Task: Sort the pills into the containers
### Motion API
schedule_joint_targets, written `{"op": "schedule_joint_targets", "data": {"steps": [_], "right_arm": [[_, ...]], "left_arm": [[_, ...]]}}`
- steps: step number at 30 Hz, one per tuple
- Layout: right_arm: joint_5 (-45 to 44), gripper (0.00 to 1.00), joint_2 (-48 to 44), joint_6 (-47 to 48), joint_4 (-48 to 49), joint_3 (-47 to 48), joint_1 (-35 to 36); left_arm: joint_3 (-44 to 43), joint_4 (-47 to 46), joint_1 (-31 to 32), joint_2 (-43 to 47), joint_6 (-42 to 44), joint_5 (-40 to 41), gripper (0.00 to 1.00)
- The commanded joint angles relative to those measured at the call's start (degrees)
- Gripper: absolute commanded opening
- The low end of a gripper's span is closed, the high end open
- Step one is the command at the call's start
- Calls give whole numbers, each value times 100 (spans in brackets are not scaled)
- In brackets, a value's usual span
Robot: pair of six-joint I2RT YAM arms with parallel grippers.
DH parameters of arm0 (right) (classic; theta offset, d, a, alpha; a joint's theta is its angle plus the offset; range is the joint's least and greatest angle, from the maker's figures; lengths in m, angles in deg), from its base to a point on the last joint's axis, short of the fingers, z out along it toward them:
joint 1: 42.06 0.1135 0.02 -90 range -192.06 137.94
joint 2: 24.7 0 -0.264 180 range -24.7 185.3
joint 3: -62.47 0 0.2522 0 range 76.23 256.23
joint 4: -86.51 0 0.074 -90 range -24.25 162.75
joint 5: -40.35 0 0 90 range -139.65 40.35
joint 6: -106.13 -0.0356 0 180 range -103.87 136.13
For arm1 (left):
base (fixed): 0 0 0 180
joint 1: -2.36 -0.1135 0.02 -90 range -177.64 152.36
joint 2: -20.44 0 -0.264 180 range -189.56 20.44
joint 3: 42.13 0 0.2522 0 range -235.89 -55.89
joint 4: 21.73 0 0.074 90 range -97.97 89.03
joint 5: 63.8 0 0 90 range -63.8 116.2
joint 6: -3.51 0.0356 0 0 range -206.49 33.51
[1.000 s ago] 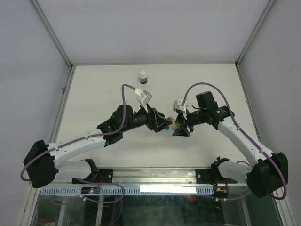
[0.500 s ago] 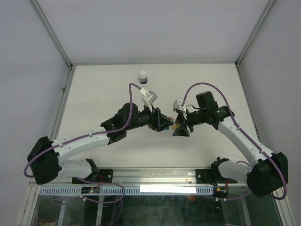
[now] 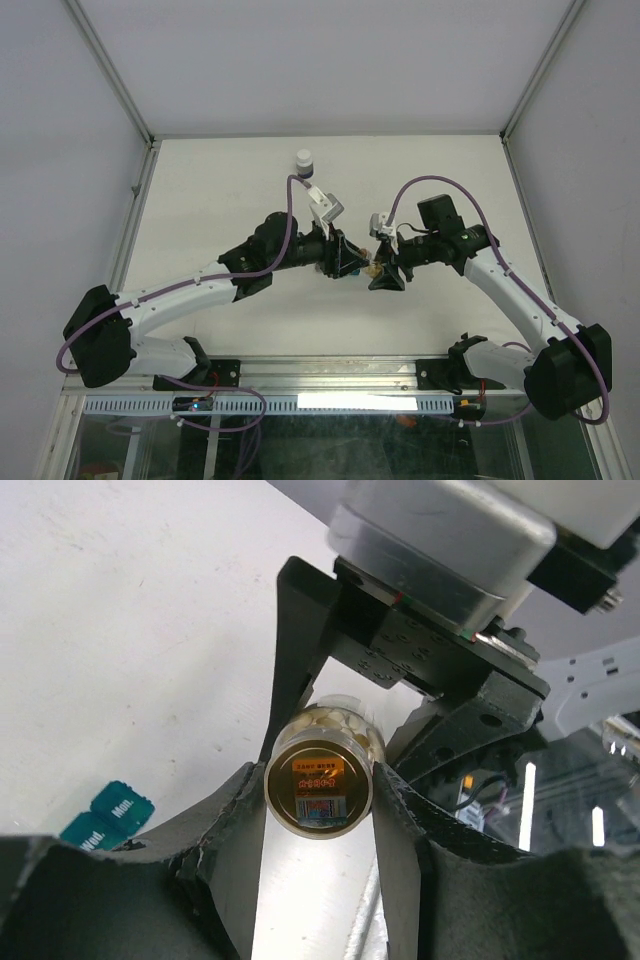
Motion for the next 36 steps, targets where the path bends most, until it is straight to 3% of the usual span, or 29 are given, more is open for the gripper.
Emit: {"op": "schedule_joint_targets", "data": {"steps": [1, 6, 8, 13, 15, 19, 21, 25, 31, 33, 36], "right_arm": [[192, 0, -116, -47, 323, 258, -4], [215, 0, -134, -38, 310, 260, -1], [212, 0, -140, -42, 310, 256, -3], [212, 0, -144, -31, 315, 259, -3], [217, 0, -147, -31, 306, 259, -4], [203, 0, -135, -13, 302, 254, -2], [199, 0, -134, -3, 298, 249, 9], [199, 0, -131, 0, 295, 245, 6], [212, 0, -118, 15, 297, 241, 5], [225, 0, -112, 14, 297, 241, 5], [221, 0, -97, 15, 295, 245, -3]], "left_arm": [[-313, -75, -19, -153, 1358, -1551, 17], [-486, 339, -517, -253, 3785, -3864, 17], [-611, 659, -706, -311, 4617, -4442, 17], [-1097, 736, -981, -608, 5152, -4801, 19], [-1225, 636, -1006, -672, 5103, -4676, 33], [-578, -964, -1024, -355, 3712, -3997, 84], [2, -2028, -1066, -52, 2968, -3633, 98], [937, -3331, -1182, 492, 1432, -2956, 99], [1886, -4304, -1184, 681, -913, -2267, 99], [2076, -4201, -1174, 763, -1234, -1957, 96], [1751, -2532, -769, 1068, -869, -778, 87]]}}
